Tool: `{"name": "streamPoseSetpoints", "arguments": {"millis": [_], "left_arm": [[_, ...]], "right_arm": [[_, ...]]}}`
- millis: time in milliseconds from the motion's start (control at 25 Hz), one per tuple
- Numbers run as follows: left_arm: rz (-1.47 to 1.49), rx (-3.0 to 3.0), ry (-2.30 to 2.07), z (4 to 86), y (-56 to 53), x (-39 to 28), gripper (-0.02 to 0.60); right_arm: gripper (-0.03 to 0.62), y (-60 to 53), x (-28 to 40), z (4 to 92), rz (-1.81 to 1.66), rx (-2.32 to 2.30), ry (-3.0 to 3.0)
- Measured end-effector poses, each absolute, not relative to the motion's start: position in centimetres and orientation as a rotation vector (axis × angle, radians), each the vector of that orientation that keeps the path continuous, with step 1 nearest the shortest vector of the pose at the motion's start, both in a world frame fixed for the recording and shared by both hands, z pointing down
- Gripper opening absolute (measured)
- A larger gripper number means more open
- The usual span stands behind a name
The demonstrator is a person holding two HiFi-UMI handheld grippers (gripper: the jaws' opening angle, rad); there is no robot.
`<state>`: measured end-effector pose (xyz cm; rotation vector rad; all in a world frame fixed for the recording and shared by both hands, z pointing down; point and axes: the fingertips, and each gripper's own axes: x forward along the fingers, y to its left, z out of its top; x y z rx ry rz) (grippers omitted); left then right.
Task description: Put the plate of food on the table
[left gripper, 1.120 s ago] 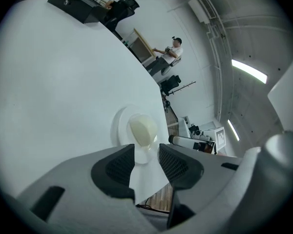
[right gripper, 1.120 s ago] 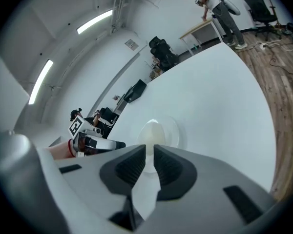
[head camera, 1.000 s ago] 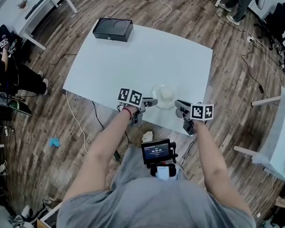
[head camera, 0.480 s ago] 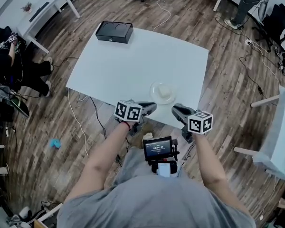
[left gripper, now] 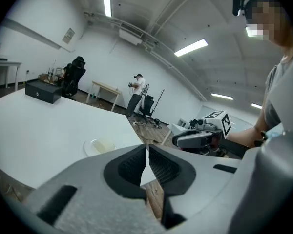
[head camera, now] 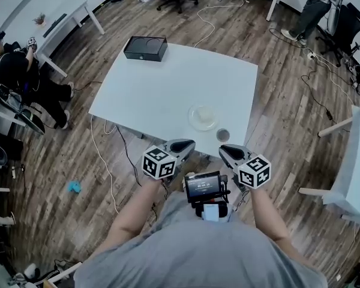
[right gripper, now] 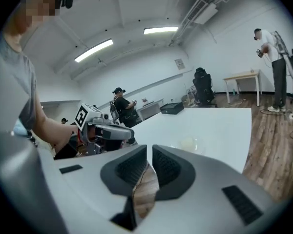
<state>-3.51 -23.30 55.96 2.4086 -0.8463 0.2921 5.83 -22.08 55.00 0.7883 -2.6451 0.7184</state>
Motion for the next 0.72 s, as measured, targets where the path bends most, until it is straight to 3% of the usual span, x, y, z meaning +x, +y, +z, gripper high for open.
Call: {"name": "streamPoseSetpoints", "arguments": {"millis": [720], "left_arm": [[0.177,2.476,-1.199,53.0,-14.6,-2.2,0.032]], "right_arm": [[0.049,-15.0,10.7,51.3,0.532,0.872,-2.744]]}}
